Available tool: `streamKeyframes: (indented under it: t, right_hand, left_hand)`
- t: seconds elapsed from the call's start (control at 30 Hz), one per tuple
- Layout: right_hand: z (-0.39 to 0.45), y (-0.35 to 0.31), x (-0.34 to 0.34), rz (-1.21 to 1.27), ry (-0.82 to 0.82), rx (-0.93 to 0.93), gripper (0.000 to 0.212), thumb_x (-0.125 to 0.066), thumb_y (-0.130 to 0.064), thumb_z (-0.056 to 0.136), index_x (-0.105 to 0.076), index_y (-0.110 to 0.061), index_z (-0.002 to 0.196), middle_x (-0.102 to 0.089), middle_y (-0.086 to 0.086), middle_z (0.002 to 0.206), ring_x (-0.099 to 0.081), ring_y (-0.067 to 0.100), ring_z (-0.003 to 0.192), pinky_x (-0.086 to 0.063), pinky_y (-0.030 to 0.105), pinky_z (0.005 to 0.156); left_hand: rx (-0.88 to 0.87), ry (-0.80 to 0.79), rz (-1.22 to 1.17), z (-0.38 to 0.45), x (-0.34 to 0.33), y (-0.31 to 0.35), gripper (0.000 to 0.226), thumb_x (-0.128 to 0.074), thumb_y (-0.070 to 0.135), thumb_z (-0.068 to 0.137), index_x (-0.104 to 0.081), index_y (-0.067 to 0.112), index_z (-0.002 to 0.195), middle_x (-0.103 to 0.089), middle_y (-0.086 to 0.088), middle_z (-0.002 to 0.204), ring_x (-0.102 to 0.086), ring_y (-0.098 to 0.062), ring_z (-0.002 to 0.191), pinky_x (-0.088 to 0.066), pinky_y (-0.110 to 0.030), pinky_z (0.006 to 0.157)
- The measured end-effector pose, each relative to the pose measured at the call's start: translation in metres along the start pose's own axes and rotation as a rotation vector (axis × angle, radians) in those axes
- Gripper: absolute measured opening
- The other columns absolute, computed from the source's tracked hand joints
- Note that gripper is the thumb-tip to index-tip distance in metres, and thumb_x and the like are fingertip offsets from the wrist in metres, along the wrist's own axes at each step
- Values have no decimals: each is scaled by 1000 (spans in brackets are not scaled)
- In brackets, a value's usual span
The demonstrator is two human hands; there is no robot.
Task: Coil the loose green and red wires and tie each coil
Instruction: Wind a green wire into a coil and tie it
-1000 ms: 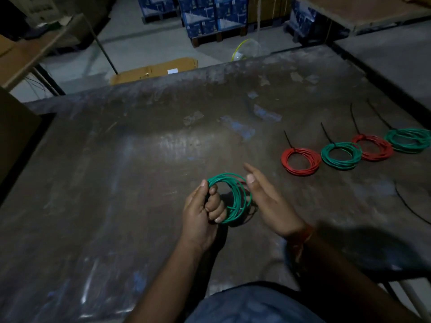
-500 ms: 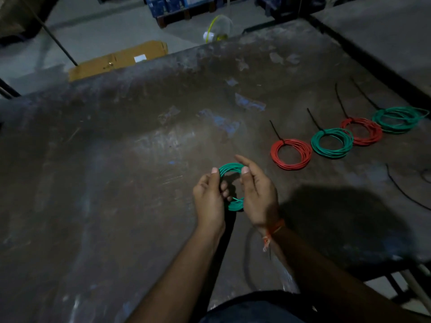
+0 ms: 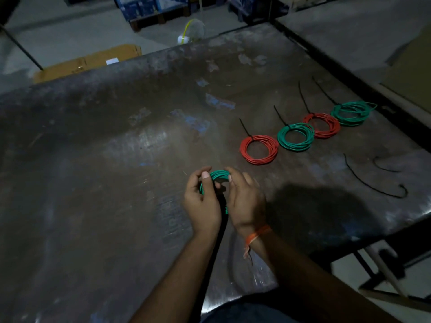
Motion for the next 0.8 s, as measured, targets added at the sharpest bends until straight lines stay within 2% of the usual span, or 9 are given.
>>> streamKeyframes:
  t: [0.07,0.2,0.33,0.4,0.53,0.6,0.67,0.8]
  right_hand:
    - [0,3,4,-26,0,10,48,-35,-29,94,-68,-13,125,-70,11,98,-66,35,88,-55,42,77]
    - [5,10,6,-52,-61,58,49,-33,-31,97,-68,-14,127,-70,11,100,-65,34,91,-51,42,85]
    - [9,25,23,-1,-76,56,47,-39,-40,99,-67,-20,131,-61,4,105,-58,28,98,-46,44,93]
    - [8,38,41,29,-27,51,44,-45,-38,95,-69,-20,126,-57,5,106,-55,26,98,-48,44,91]
    - [12,65,85,16,75,31,33,-53,-25,90,-73,-11,112,-57,10,104,-58,25,92,-53,41,83]
    - [17,80,105,-105,126,9,23,-60,-16,88,-73,-6,104,-61,15,100,-61,29,84,-52,35,78]
    - [23,95,120,-284,203,-7,13,-65,-8,85,-71,-3,95,-63,20,91,-62,36,77,-50,36,72]
    - [31,125,144,-424,292,-135,15,-60,-4,81,-70,2,91,-62,26,83,-60,42,75,-48,39,70]
  left_hand:
    - [-24,-8,46,-1,-3,-1,20,-52,18,105,-69,10,96,-66,3,69,-63,-11,66,-53,-33,64]
    - [-32,16,127,-2,-4,-4,21,-55,23,103,-64,9,90,-65,9,65,-59,-4,60,-48,-22,59]
    - [-32,-11,154,1,-4,-9,18,-57,24,102,-62,14,89,-64,5,70,-57,-6,62,-48,-28,60]
    - [-40,-29,164,3,-5,-8,18,-57,23,102,-61,13,88,-63,3,70,-56,-6,61,-48,-27,59]
    - [-56,-78,179,3,-9,-3,19,-56,16,103,-59,8,86,-59,4,67,-51,3,56,-42,-16,56]
    - [-61,-92,193,3,-11,0,19,-55,15,103,-58,9,86,-59,5,67,-52,4,55,-41,-13,55]
    - [-62,-97,200,3,-13,2,19,-55,15,103,-58,8,86,-59,5,67,-54,4,55,-40,-11,54]
    - [-41,-114,173,4,-14,1,19,-53,15,104,-60,2,92,-61,5,68,-56,3,56,-44,-13,54]
Point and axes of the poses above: each hand's wrist, its own z-axis towards the middle knuckle, its own x-axis out of the back of the hand, y = z × x, the point moved 5 cm from there along z, towards the middle knuckle
